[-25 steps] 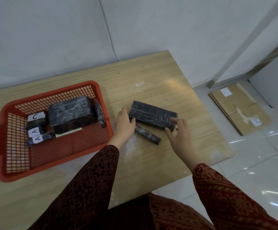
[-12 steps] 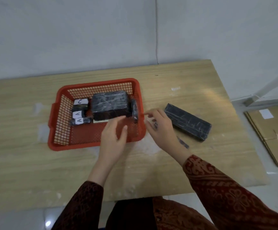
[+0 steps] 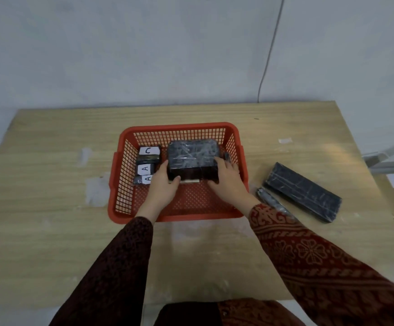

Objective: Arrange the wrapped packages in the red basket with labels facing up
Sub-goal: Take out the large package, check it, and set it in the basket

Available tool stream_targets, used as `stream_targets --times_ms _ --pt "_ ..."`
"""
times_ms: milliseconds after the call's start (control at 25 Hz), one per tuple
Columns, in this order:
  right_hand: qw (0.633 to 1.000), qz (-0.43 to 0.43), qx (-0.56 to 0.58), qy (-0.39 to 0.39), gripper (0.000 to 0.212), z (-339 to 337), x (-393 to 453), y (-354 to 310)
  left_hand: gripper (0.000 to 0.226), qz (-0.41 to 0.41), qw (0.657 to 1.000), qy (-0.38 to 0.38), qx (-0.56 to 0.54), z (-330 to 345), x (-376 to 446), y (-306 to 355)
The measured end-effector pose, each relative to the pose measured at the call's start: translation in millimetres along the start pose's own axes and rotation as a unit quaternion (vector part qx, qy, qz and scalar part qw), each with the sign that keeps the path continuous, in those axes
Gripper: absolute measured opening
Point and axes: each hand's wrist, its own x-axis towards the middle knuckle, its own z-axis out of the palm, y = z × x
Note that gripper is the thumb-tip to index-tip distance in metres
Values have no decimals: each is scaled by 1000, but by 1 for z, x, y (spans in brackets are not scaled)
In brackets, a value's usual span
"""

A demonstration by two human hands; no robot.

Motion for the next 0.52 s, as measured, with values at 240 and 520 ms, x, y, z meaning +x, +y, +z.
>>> stream_targets --times_ms 240,520 --pt "994 -53 34 87 76 -7 2 -10 57 1 999 36 -6 -18 15 2" --pt "990 -29 59 123 51 -32 36 -17 38 -16 991 62 -116 -45 30 10"
